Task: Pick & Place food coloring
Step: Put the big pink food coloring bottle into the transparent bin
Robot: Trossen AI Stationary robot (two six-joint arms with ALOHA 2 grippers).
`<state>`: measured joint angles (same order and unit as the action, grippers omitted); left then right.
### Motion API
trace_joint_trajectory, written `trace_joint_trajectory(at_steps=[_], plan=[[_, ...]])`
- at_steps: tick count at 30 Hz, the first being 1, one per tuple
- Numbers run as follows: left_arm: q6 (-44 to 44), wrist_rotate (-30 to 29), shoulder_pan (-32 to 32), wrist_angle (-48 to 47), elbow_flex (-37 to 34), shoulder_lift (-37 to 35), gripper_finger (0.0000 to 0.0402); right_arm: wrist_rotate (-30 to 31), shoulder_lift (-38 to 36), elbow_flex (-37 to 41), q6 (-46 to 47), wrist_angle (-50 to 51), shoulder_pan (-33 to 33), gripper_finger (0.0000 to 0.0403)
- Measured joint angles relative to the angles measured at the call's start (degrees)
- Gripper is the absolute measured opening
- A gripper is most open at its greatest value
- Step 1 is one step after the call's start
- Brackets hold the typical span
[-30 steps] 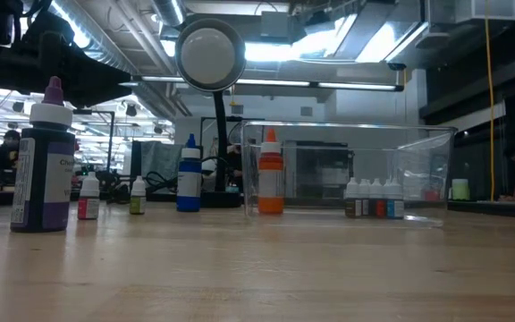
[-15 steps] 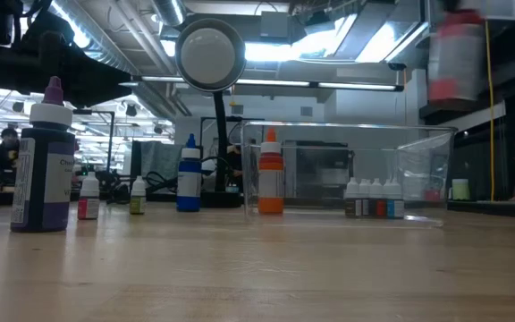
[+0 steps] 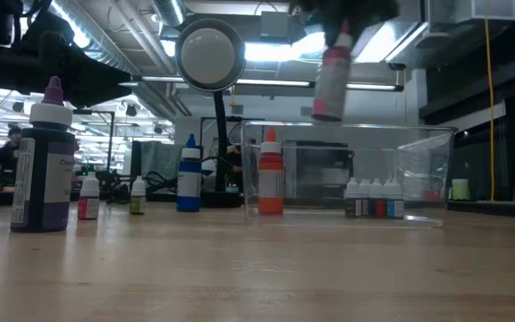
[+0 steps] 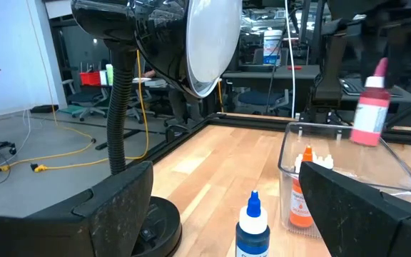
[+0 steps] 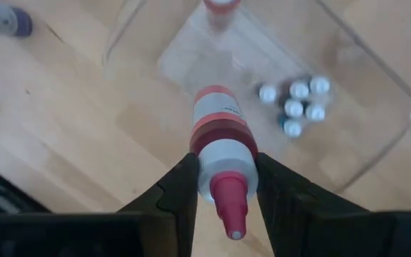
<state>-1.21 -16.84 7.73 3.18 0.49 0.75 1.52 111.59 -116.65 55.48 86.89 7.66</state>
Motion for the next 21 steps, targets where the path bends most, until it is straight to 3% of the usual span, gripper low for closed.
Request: trace_joint_trajectory(at_steps=[7, 21], plan=[[0.0, 0.0, 0.0, 0.0, 0.0, 0.0, 0.0347, -0.2, 4.5, -2.7, -1.5, 0.0, -3.7, 0.0128], [0.0, 0.0, 0.0, 0.0, 0.0, 0.0, 0.0347, -1.4, 12.4, -2.7, 7.5, -6.5, -4.1, 0.0128]])
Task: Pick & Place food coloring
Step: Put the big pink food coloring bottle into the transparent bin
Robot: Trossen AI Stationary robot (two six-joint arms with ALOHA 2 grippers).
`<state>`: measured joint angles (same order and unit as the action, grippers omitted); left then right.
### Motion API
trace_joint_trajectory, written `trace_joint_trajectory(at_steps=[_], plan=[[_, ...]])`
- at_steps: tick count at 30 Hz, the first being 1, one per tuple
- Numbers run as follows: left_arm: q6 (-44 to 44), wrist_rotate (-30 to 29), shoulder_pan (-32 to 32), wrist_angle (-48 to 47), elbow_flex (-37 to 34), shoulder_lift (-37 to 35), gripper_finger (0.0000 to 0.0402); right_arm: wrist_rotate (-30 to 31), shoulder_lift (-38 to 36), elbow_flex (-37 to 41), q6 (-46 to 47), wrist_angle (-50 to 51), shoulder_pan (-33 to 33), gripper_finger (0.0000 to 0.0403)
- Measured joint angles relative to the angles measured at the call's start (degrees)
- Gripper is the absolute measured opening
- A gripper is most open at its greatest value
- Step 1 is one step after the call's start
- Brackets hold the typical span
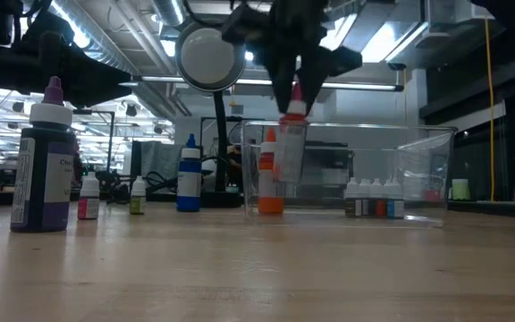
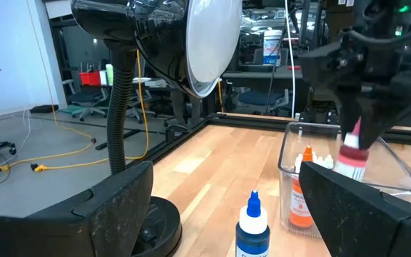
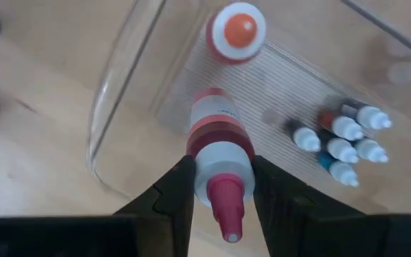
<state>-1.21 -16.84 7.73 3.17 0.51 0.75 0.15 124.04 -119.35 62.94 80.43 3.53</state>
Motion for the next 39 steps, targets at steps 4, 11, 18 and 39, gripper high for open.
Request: trace_joint_trajectory(at_steps=[4, 11, 18, 39], plan=[[0.0, 0.0, 0.0, 0.0, 0.0, 0.0, 0.0347, 1.8, 1.8, 0.0, 2.1, -1.3, 0.0, 0.0128], [0.0, 0.0, 0.0, 0.0, 0.0, 0.0, 0.0347, 3.7, 3.1, 0.0, 4.5, -1.5, 0.0, 0.0128], [0.0, 0.0, 0.0, 0.0, 0.0, 0.0, 0.0347, 4.3, 3.5, -0.1, 4.8, -3.0, 0.0, 0.0128], [0.0, 0.0, 0.0, 0.0, 0.0, 0.0, 0.0347, 3.3, 4.5, 0.0, 2.1, -4.6, -0.3, 0.0158]])
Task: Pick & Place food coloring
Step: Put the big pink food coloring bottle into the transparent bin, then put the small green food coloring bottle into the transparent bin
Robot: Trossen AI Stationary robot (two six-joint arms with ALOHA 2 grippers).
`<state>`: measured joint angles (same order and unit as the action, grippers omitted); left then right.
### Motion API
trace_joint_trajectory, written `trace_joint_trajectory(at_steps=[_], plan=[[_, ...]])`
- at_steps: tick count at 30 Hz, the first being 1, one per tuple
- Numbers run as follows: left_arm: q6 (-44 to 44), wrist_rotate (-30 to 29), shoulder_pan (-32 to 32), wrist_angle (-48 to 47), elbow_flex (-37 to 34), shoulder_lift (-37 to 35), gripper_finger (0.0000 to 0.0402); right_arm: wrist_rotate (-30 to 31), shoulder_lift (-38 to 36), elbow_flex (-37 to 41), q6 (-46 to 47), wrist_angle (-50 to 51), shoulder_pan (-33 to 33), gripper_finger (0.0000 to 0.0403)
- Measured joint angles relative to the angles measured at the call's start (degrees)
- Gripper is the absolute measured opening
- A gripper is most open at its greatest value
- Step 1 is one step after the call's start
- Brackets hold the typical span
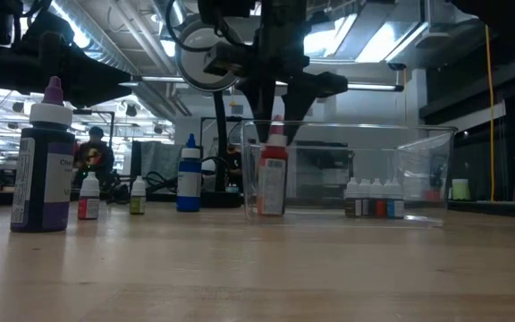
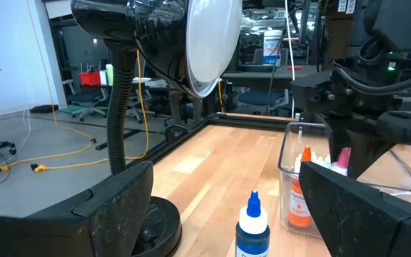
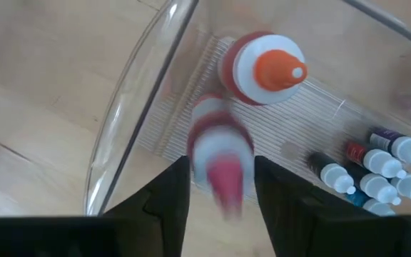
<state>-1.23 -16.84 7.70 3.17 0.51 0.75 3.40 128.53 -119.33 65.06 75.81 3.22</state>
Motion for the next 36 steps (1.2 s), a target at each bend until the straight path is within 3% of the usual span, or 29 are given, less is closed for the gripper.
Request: trace_joint_trajectory(at_steps=[10, 15, 23, 29, 36], plan=[[0.0, 0.0, 0.0, 0.0, 0.0, 0.0, 0.0347, 0.0, -0.2, 0.0, -2.5, 0.0, 0.0, 0.0208], [0.0, 0.0, 0.0, 0.0, 0.0, 0.0, 0.0347, 3.3, -2.6, 0.0, -4.8, 0.3, 0.5, 0.0234], [0.0, 0.0, 0.0, 0.0, 0.0, 0.0, 0.0347, 4.4, -7.8, 0.6, -10.1, -1.3, 1.0, 0.0315], [0.0, 0.0, 0.0, 0.0, 0.0, 0.0, 0.0347, 2.3, -16.0, 10.2, -12.1, -5.6, 2.7, 0.0387], [0.0, 0.0, 0.0, 0.0, 0.0, 0.0, 0.0347, 2.6, -32.1, 29.7, -22.5, -21.3, 5.9, 0.0395]])
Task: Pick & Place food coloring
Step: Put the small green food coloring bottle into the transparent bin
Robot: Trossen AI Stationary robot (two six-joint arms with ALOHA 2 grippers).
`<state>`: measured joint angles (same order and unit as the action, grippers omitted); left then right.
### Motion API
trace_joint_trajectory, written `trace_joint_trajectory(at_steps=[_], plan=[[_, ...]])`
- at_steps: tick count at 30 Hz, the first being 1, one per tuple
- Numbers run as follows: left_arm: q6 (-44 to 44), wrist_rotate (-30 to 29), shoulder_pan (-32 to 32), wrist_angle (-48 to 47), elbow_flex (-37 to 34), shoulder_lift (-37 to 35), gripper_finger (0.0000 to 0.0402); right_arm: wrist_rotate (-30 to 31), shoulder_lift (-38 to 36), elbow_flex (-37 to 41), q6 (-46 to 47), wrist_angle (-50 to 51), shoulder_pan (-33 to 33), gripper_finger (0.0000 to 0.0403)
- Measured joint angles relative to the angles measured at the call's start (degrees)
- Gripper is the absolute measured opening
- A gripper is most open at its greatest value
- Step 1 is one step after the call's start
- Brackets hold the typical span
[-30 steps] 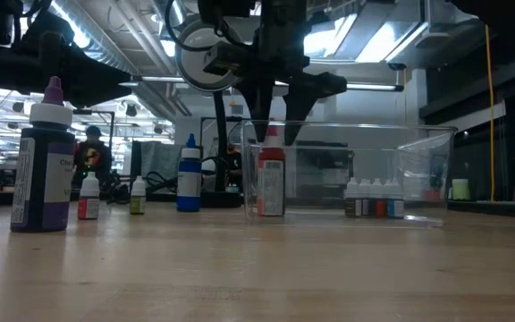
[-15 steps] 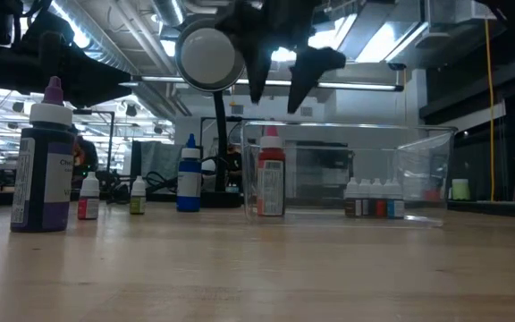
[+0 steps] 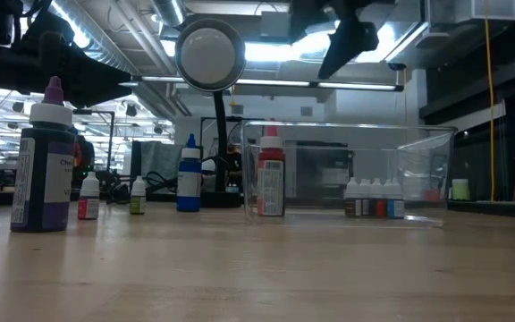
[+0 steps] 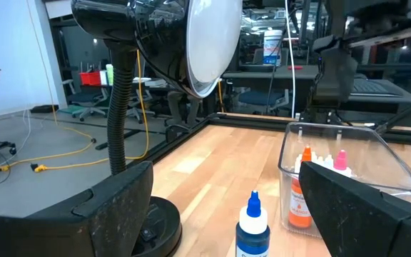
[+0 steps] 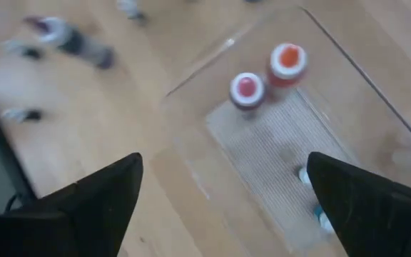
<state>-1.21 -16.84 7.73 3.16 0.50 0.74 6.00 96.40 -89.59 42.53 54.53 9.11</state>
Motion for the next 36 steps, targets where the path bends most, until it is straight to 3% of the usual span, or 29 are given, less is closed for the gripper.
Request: trace_joint_trajectory(at_steps=[12, 20, 25, 32, 36], plan=[[0.0, 0.0, 0.0, 0.0, 0.0, 0.0, 0.0347, 0.3, -23.5, 24.9, -27.8, -15.4, 1.1, 0.0394], [0.0, 0.0, 0.0, 0.0, 0.0, 0.0, 0.0347, 6.4, -37.7, 40.4, -25.0, -24.6, -6.2, 0.0394], [0.0, 0.0, 0.0, 0.0, 0.0, 0.0, 0.0347, 6.6, -45.0, 47.4, -25.9, -27.0, -11.2, 0.0394], [0.0, 0.0, 0.0, 0.0, 0.0, 0.0, 0.0347, 6.6, -54.2, 57.1, -35.5, -30.8, -16.0, 0.0394], [0.0, 0.0, 0.0, 0.0, 0.0, 0.0, 0.0347, 6.5, -59.3, 63.1, -34.2, -37.2, -16.8, 0.0394]])
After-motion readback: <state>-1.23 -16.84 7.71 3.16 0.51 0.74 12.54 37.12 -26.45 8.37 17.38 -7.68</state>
